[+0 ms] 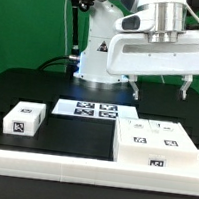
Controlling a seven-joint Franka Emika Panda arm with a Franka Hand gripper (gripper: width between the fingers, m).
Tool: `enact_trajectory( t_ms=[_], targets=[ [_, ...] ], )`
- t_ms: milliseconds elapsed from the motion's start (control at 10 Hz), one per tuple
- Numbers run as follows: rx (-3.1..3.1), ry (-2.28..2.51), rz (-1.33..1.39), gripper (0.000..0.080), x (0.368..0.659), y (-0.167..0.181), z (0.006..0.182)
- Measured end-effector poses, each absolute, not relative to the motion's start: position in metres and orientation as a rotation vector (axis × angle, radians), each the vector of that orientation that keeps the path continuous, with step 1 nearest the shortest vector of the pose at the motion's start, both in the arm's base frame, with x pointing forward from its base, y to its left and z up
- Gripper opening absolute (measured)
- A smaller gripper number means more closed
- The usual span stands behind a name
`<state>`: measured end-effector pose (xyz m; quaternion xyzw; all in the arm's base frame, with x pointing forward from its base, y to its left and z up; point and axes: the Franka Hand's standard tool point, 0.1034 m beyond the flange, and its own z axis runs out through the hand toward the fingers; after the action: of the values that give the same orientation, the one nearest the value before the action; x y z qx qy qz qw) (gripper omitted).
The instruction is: Assemble cabinet
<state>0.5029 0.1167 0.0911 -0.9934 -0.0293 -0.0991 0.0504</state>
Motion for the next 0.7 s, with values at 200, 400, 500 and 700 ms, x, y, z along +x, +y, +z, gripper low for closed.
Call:
enact_trajectory(
  t_ms=[200, 400, 500, 700],
  targets=[
    [-3.02, -0.138, -0.344, 0.0649, 0.504, 0.112, 0.086],
    [-3.001, -0.155, -0.44, 0.0649, 0.511, 0.111, 0.086],
    [-2.969, -0.172, -0.57, 0.0649, 0.511, 0.108, 0.083],
    [-2.921, -0.149, -0.745, 0.0649, 0.507, 0.104, 0.078]
  ],
)
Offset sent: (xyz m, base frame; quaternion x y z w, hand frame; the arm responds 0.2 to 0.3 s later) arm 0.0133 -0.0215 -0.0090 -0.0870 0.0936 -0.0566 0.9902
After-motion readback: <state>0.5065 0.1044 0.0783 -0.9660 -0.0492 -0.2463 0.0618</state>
